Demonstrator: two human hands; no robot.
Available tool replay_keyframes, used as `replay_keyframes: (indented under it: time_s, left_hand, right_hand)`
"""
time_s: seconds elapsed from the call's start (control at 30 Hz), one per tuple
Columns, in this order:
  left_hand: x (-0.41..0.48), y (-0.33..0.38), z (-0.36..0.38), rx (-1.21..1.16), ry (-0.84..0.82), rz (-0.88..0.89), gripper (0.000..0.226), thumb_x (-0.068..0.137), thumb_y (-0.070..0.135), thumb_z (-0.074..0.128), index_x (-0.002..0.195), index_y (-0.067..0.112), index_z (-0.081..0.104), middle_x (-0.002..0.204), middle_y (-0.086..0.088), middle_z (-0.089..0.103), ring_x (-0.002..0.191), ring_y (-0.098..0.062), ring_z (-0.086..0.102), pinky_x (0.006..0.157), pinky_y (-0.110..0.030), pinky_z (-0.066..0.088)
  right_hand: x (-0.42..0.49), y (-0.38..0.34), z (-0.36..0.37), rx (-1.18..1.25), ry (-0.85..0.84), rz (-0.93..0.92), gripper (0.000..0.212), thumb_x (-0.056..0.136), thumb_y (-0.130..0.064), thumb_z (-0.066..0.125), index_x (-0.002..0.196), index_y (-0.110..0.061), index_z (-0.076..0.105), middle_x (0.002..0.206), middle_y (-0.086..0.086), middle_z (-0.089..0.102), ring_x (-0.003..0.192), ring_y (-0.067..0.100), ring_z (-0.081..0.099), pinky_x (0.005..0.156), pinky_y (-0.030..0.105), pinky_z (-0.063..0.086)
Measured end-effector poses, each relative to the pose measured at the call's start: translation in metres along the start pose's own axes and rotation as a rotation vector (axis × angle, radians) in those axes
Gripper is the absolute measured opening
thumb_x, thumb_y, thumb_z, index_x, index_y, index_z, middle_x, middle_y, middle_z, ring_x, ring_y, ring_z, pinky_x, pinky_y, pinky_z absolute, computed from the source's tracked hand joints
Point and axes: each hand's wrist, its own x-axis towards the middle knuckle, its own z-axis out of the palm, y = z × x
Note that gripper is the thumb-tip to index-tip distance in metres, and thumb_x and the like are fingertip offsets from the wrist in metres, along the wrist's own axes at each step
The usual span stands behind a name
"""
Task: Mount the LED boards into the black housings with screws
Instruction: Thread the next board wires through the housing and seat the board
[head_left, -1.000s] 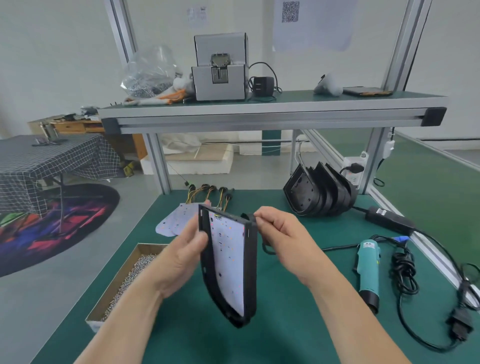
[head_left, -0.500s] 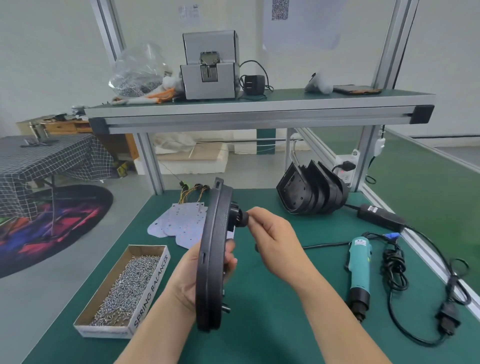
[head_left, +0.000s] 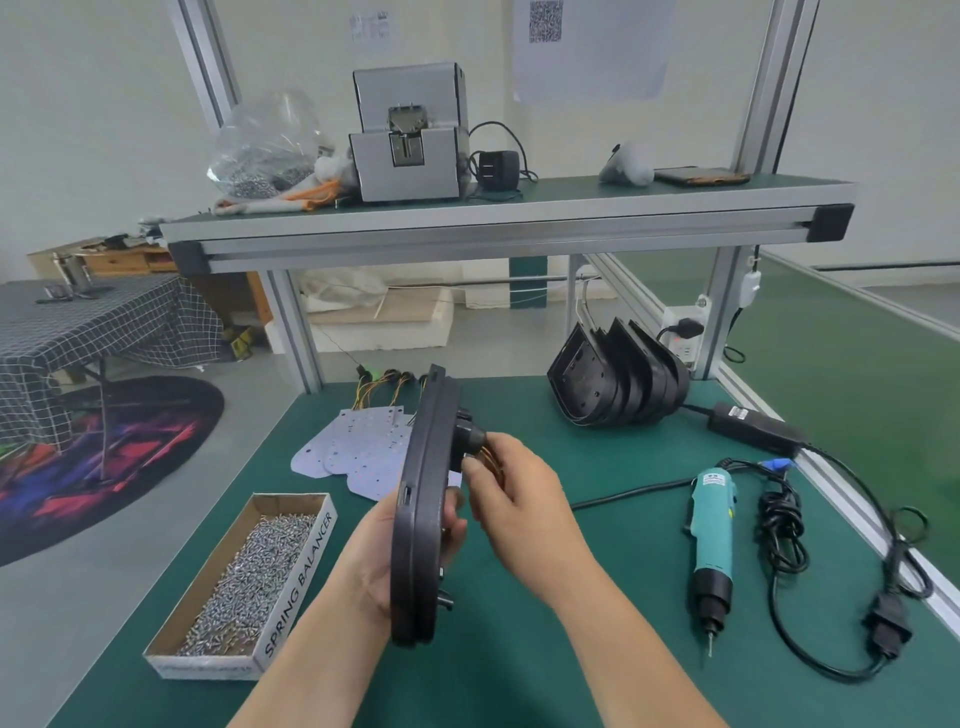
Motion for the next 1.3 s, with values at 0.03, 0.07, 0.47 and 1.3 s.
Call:
replay_keyframes:
  time_s: [0.03,0.07,0.47,1.3]
  left_hand:
    - [0.001,-0.002,-0.001,-0.020,0.004,0.006,0.044,0.107,0.017,0.030,0.074,0.007,0.057,0.068,-0.007,0.055,0.043,-0.013,0.059,0.047,-0.023,0.057]
    - [-0.005,-0.004,0.005,-0.034,-0.022,0.013,0.044,0.105,0.017,0.035,0.070,0.007,0.061,0.065,-0.007,0.054,0.041,-0.013,0.058,0.046,-0.023,0.056]
    - [-0.002,-0.011,0.018,0.064,-0.063,0.030,0.020,0.069,0.015,0.066,0.087,0.012,0.058,0.058,-0.005,0.062,0.043,-0.014,0.060,0.045,-0.023,0.054]
    - [0.042,-0.043,-0.009,1.000,-0.047,0.661,0.058,0.082,0.023,0.067,0.131,0.043,0.043,0.120,0.025,0.058,0.101,0.000,0.060,0.078,-0.007,0.046]
  right_hand:
    - [-0.001,0.000,0.000,-0.009,0.025,-0.013,0.015,0.102,-0.018,0.052,0.088,-0.023,0.057,0.073,-0.009,0.057,0.064,0.002,0.055,0.060,0.014,0.038]
    - [-0.001,0.001,-0.001,-0.041,0.049,-0.029,0.015,0.102,-0.016,0.052,0.088,-0.020,0.058,0.073,-0.009,0.057,0.065,0.004,0.054,0.061,0.017,0.038]
    - [-0.005,0.001,-0.007,-0.369,0.072,-0.028,0.019,0.103,-0.027,0.041,0.100,-0.018,0.058,0.098,0.005,0.063,0.090,0.033,0.056,0.078,0.041,0.048]
    - [-0.002,0.075,-0.029,0.540,0.099,0.503,0.014,0.092,-0.008,0.069,0.102,0.000,0.075,0.103,0.016,0.077,0.100,0.034,0.072,0.093,0.047,0.057]
